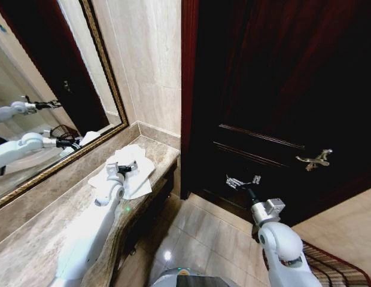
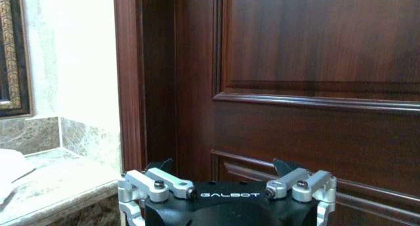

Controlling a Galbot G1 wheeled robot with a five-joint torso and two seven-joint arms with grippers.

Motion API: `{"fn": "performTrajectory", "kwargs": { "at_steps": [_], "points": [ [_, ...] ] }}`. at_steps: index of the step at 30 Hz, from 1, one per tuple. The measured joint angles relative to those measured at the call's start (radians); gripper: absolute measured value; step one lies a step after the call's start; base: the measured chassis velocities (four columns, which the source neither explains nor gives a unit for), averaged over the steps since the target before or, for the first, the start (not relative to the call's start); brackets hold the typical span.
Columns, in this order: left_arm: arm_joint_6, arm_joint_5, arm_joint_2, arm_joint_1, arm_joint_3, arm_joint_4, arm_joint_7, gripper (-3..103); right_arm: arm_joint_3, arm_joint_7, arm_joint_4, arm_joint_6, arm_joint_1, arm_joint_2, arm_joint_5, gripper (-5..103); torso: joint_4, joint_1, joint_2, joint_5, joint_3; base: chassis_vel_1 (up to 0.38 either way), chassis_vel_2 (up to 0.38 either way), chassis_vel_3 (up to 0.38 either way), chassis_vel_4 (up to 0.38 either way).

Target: Discard the used towel into the hamper.

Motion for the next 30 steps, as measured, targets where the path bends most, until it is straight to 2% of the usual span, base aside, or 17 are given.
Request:
{"fn": "performTrajectory", "kwargs": {
  "at_steps": [2,8,14,16,18,20,23,24,29,30],
  "points": [
    [0.007,0.000,-0.004,-0.011,0.009,0.018,0.000,103,0.008,0.000,-0.002,0.000,0.000,-0.002,0.004,100,0.0000,0.000,0.000,0.0001,0.000,0.000,0.000,0.000,0.000],
    [0.014,-0.009,-0.017,-0.025,0.023,0.040,0.000,93,0.020,0.005,-0.004,0.000,-0.001,-0.003,0.014,100,0.0000,0.000,0.000,0.0001,0.000,0.000,0.000,0.000,0.000],
    [0.016,-0.016,-0.024,-0.026,0.030,0.041,0.001,74,0.024,0.007,-0.012,0.004,-0.002,-0.002,0.017,100,0.0000,0.000,0.000,0.0000,0.000,0.000,0.000,0.000,0.000],
    [0.016,-0.017,-0.024,-0.026,0.030,0.041,0.001,74,0.024,0.007,-0.013,0.005,-0.003,-0.002,0.017,100,0.0000,0.000,0.000,0.0001,0.000,0.000,0.000,0.000,0.000],
    [0.017,-0.019,-0.024,-0.027,0.029,0.041,0.003,62,0.025,0.007,-0.014,0.005,-0.003,-0.002,0.017,100,-0.0001,0.000,0.000,0.0000,0.000,0.000,0.000,0.000,0.000],
    [0.017,-0.020,-0.024,-0.027,0.029,0.041,0.003,62,0.025,0.007,-0.014,0.006,-0.003,-0.002,0.017,100,-0.0001,0.000,0.000,0.0000,0.000,0.000,0.000,0.000,0.000],
    [0.014,-0.024,-0.023,-0.025,0.024,0.041,0.004,50,0.025,0.007,-0.014,0.007,-0.003,0.000,0.017,100,-0.0002,0.000,0.000,0.0000,0.000,0.000,0.000,0.000,0.000],
    [0.014,-0.024,-0.023,-0.025,0.024,0.041,0.004,50,0.025,0.007,-0.014,0.007,-0.003,0.000,0.017,100,-0.0002,0.000,0.000,0.0000,0.000,0.000,0.000,0.000,0.000],
    [0.010,-0.026,-0.024,-0.022,0.020,0.041,0.003,35,0.025,0.008,-0.009,0.007,-0.004,0.001,0.017,100,-0.0002,0.000,0.000,0.0000,0.000,0.000,0.000,0.000,0.000],
    [0.009,-0.026,-0.024,-0.021,0.019,0.040,0.003,35,0.025,0.008,-0.008,0.007,-0.005,0.001,0.018,100,-0.0002,0.000,0.000,0.0000,0.000,0.000,0.000,0.000,0.000]
  ]
}}
